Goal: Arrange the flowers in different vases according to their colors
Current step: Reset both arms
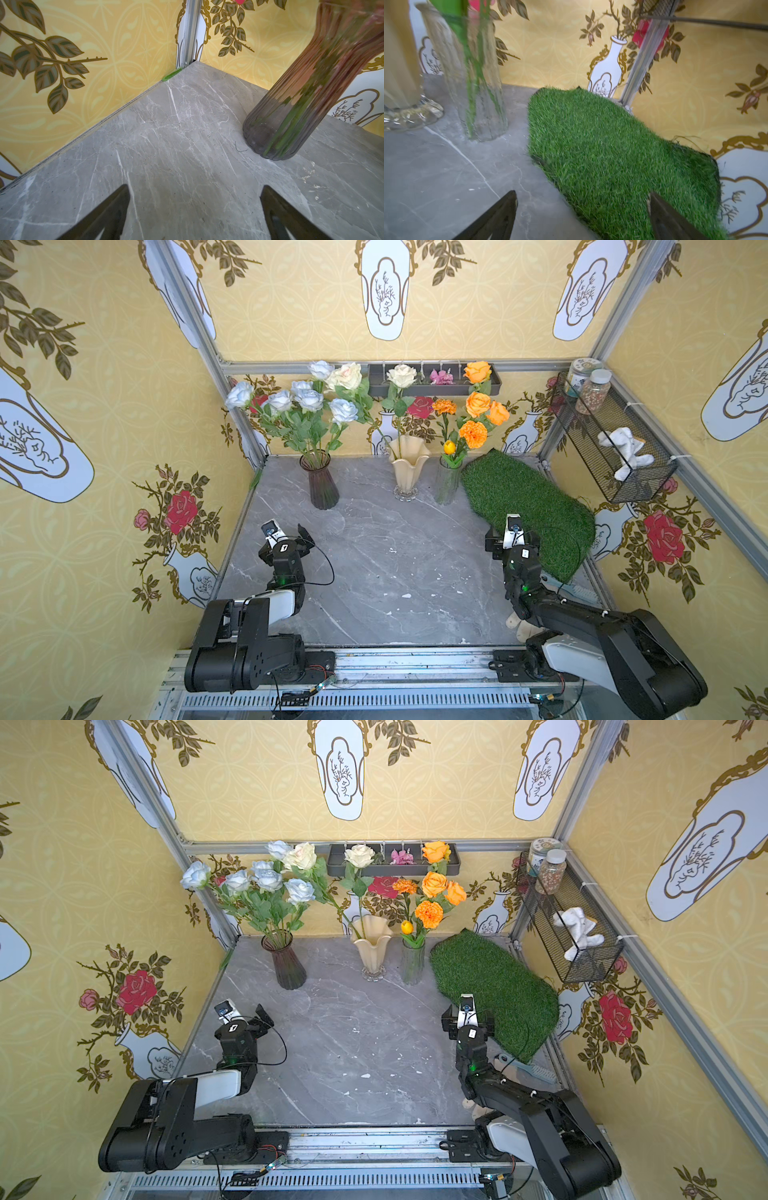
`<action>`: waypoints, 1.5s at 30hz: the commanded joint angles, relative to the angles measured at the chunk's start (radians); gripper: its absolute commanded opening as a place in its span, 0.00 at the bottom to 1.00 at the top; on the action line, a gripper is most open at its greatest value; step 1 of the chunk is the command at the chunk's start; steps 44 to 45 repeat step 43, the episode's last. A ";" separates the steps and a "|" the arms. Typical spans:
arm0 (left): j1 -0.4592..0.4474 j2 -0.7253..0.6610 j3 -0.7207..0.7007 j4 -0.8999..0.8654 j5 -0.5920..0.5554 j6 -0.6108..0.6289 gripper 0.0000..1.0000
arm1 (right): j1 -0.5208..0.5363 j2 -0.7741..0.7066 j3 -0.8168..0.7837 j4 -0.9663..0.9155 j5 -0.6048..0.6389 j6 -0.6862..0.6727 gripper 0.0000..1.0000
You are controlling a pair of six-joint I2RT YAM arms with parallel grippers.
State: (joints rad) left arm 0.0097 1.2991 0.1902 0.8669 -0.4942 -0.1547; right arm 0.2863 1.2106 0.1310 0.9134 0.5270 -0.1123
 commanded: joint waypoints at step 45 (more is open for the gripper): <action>-0.002 0.007 -0.002 0.036 0.044 0.020 1.00 | -0.138 0.234 0.042 0.131 -0.198 0.095 0.97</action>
